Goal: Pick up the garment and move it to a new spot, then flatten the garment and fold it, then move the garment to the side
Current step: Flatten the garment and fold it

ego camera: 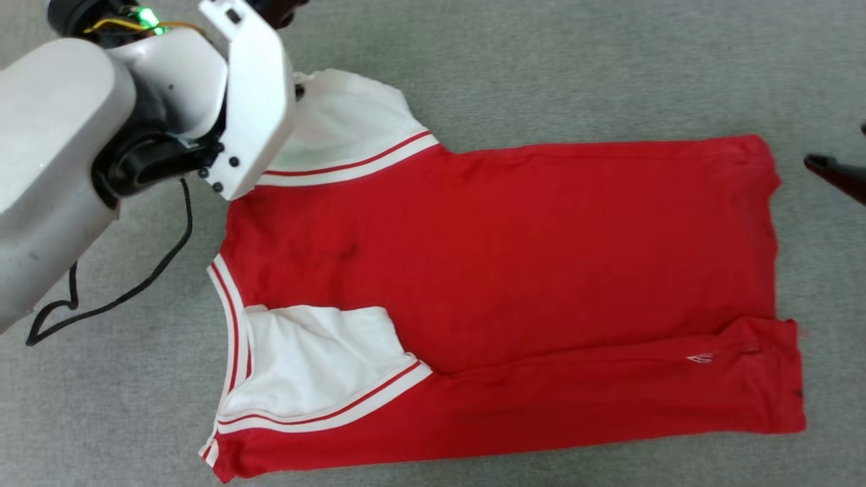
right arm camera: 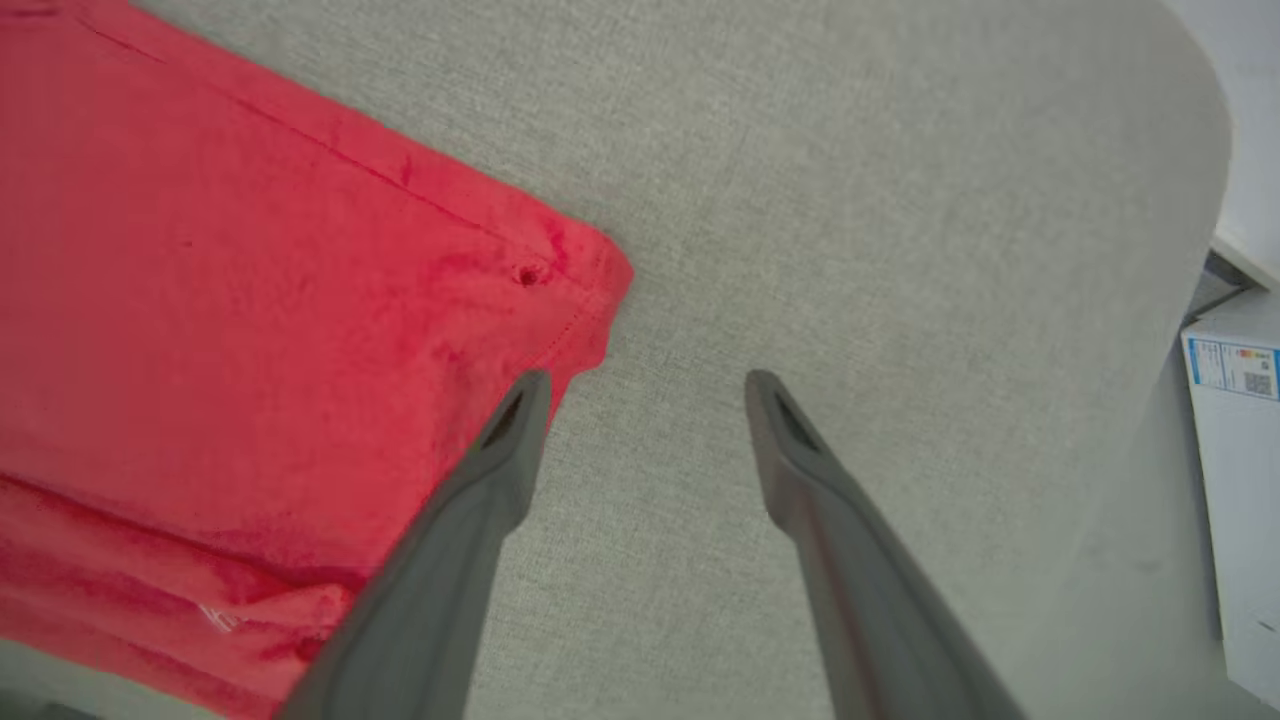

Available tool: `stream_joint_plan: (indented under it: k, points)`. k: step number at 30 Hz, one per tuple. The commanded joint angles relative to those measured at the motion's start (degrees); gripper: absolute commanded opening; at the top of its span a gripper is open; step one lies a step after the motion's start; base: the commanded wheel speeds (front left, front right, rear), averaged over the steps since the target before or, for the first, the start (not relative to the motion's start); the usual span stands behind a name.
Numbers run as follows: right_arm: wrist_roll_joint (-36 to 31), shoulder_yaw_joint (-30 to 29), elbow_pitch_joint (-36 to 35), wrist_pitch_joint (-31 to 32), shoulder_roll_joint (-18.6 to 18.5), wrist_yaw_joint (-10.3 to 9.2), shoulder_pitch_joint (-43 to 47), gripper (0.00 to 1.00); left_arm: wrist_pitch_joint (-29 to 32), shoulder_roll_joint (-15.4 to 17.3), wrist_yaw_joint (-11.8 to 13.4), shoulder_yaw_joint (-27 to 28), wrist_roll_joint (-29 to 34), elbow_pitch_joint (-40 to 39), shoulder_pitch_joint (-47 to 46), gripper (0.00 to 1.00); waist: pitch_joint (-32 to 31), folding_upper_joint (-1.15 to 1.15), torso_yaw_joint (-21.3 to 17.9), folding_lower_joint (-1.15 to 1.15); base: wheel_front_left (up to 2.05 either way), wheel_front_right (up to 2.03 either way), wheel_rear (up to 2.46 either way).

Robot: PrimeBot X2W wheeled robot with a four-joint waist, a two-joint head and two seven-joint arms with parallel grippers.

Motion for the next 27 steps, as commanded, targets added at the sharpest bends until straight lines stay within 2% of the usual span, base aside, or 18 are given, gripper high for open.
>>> stream_joint_plan:
  k: [1,4,7,11,15,18,19,20,27]
  points:
    - [0.74,1.21,2.19,3.69,0.06,-0.06,-2.1,1.0,-0.66,-0.3,0.0,-0.38,0.14,-0.62,-1.11,0.0,1.41,0.0,1.46,0.0,0.0,0.0,0.0]
    - [1.24,1.83,4.49,5.63,0.8,-0.06,-3.17,1.0,-1.1,-0.64,-0.01,-0.87,0.2,-1.06,-1.77,0.0,2.28,0.0,2.23,0.0,0.0,0.0,0.0]
    - [1.13,2.01,8.29,6.54,3.2,-0.06,-4.12,1.0,-1.84,-0.49,-0.01,-1.42,0.1,-1.0,-2.64,0.0,3.52,0.0,3.09,0.0,0.0,0.0,0.0]
    - [-0.05,2.47,13.19,5.41,6.82,-0.06,-3.68,1.0,-3.1,-0.38,-0.01,-1.86,-0.29,-0.56,-3.71,0.0,5.21,0.0,3.97,0.0,0.0,0.0,0.0]
    - [-0.18,5.56,17.11,3.44,10.79,-0.05,-0.33,1.0,-4.16,0.1,-0.01,-2.73,-0.6,-0.26,-4.15,0.0,6.29,0.0,4.25,0.0,0.0,0.0,0.0]
    - [0.45,8.01,18.49,2.52,11.74,-0.03,1.57,1.0,-4.74,0.51,-0.01,-3.26,-1.1,0.1,-4.2,0.0,6.51,0.0,4.16,0.0,0.0,0.0,0.0]
    - [0.72,8.56,18.56,2.1,11.59,-0.02,1.62,0.31,-5.07,0.53,-0.01,-3.41,-1.21,0.3,-4.19,0.0,6.43,0.0,4.1,0.0,0.0,0.0,0.0]
    - [1.02,8.69,18.49,1.1,11.32,-0.02,1.3,0.0,-5.35,0.55,-0.01,-3.62,-1.26,0.53,-4.02,0.0,6.18,0.0,4.01,0.0,0.0,0.0,0.0]
    - [2.84,7.85,16.04,-7.74,7.52,-0.04,-1.5,0.0,-8.95,1.38,-0.01,-4.35,-2.29,2.04,-2.07,0.0,1.45,0.0,3.55,0.0,0.0,0.0,0.0]
